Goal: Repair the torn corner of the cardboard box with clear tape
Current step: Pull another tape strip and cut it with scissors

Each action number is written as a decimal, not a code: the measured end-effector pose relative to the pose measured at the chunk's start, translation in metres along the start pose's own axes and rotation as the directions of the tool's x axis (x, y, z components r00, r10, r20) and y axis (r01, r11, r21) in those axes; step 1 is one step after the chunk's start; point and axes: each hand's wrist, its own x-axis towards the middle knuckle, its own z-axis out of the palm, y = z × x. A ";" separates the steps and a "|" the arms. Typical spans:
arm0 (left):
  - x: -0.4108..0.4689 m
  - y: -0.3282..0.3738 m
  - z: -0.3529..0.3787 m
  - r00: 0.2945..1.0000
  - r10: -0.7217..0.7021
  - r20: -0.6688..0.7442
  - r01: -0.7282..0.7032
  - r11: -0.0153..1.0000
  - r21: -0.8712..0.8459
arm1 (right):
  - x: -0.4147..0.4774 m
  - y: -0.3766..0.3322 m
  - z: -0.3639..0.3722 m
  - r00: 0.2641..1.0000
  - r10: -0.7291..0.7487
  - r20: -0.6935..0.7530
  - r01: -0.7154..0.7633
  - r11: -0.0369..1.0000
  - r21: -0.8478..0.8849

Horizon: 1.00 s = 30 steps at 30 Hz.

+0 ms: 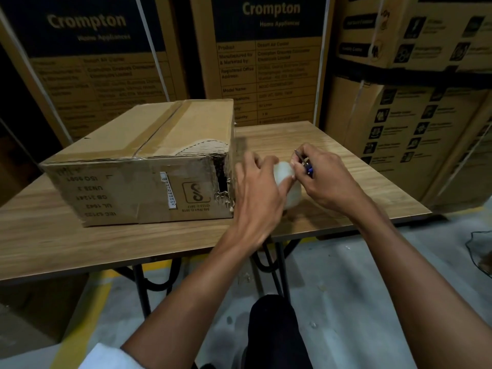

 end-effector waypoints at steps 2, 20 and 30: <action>0.012 0.002 -0.004 0.996 0.068 0.066 -0.069 0.997 0.024 | 0.000 0.002 -0.004 1.000 -0.005 -0.002 0.005 1.000 -0.019; 0.062 -0.007 -0.009 0.953 0.219 0.208 -0.240 0.967 0.082 | -0.030 0.023 0.015 0.948 0.314 0.054 -0.294 0.794 0.532; 0.067 0.008 -0.020 0.962 0.090 0.259 -0.099 0.995 0.020 | -0.019 0.021 0.004 0.929 0.359 -0.084 -0.284 0.842 0.458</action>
